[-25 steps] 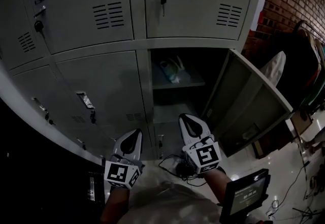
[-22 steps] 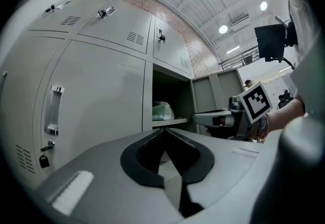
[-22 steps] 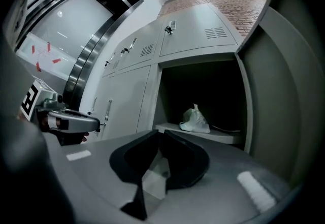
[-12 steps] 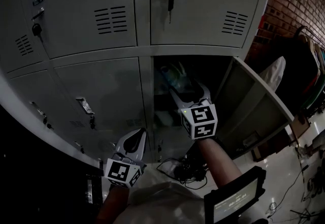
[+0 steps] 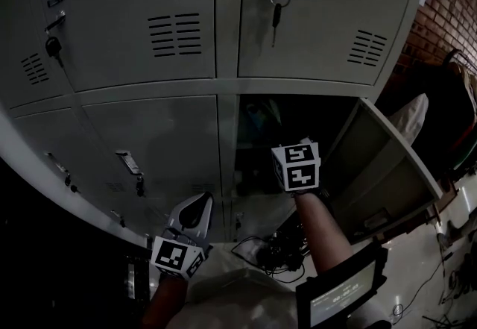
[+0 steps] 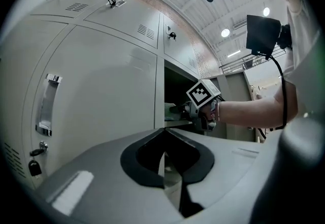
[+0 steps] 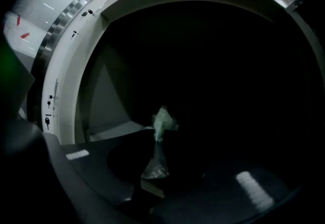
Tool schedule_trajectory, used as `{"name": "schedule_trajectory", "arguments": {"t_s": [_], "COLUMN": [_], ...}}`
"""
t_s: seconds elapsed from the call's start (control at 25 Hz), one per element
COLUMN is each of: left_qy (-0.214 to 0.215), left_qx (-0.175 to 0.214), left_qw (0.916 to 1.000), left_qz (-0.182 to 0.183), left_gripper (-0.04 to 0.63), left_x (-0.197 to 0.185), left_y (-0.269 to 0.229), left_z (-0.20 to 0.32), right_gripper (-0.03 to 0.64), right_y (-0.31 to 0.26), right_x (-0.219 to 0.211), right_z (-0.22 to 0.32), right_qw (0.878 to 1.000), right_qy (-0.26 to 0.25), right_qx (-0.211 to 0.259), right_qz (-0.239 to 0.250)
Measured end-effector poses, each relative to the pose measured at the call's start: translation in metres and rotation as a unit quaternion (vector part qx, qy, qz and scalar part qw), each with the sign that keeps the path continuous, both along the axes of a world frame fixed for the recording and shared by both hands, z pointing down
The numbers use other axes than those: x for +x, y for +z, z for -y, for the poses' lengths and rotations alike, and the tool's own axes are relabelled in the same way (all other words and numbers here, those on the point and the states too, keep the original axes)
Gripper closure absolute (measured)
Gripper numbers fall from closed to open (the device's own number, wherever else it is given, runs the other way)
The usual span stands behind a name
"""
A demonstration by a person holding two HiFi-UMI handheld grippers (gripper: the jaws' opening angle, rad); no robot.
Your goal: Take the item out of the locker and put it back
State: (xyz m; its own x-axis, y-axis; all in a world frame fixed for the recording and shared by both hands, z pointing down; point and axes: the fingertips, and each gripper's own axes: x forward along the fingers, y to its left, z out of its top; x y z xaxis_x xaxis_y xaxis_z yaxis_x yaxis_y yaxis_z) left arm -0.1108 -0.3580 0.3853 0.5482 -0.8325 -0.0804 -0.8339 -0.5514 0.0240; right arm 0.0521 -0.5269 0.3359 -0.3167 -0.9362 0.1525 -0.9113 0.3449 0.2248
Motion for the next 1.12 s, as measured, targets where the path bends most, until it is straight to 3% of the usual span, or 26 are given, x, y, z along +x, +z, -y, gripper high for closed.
{"name": "schedule_trajectory", "arguments": {"t_s": [0.08, 0.4, 0.64, 1.12], "left_qy": [0.001, 0.012, 0.033, 0.035], "left_qx": [0.000, -0.007, -0.004, 0.005], "left_qw": [1.0000, 0.9999, 0.9994, 0.9994], "left_qz": [-0.001, -0.002, -0.009, -0.008], "left_gripper": [0.591, 0.591, 0.591, 0.591], "left_x": [-0.001, -0.003, -0.005, 0.015], "left_y": [0.000, 0.003, 0.000, -0.005], "left_z": [0.002, -0.003, -0.026, -0.128], "right_gripper": [0.586, 0.600, 0.603, 0.603], "right_y": [0.001, -0.019, -0.038, -0.016], "right_x": [0.001, 0.004, -0.004, 0.012], "right_z": [0.000, -0.028, -0.105, -0.260], "right_qw": [1.000, 0.999, 0.995, 0.994], "right_qy": [0.000, 0.011, -0.003, -0.013], "right_qx": [0.003, 0.052, 0.090, 0.091], "right_qz": [-0.008, 0.007, 0.038, 0.051]}}
